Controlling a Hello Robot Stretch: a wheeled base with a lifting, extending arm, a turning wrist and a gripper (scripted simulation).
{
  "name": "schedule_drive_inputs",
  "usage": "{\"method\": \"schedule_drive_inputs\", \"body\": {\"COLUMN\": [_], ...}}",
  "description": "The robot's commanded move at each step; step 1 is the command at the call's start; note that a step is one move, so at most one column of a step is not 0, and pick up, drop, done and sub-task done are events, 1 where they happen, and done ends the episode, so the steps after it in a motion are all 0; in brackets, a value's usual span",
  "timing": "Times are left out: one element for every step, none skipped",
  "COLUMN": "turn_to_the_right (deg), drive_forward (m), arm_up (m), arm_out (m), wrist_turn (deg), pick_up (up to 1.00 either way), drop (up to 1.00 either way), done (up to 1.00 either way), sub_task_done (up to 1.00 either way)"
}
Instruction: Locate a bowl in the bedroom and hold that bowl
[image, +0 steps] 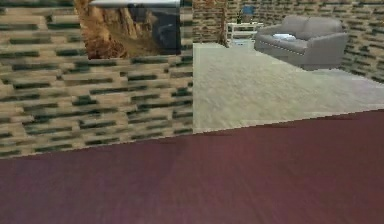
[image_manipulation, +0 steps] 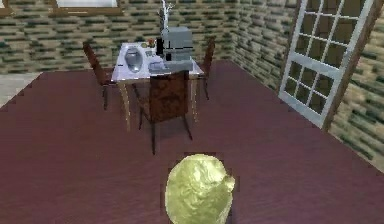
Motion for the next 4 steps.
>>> {"method": "schedule_drive_inputs", "body": {"turn_to_the_right": [12.0,0.0,0.0,45.0], "drive_forward": [0.0,1.0,1.0,0.0], "arm_up": [0.0,0.0,0.0,0.0], "arm_out": [0.0,0.0,0.0,0.0], "wrist_turn": [0.0,0.0,0.0,0.0], "pick_up": [0.0,0.0,0.0,0.0], "drop": [0.0,0.0,0.0,0.0], "done": [0.0,0.0,0.0,0.0], "sub_task_done": [0.0,0.0,0.0,0.0]}}
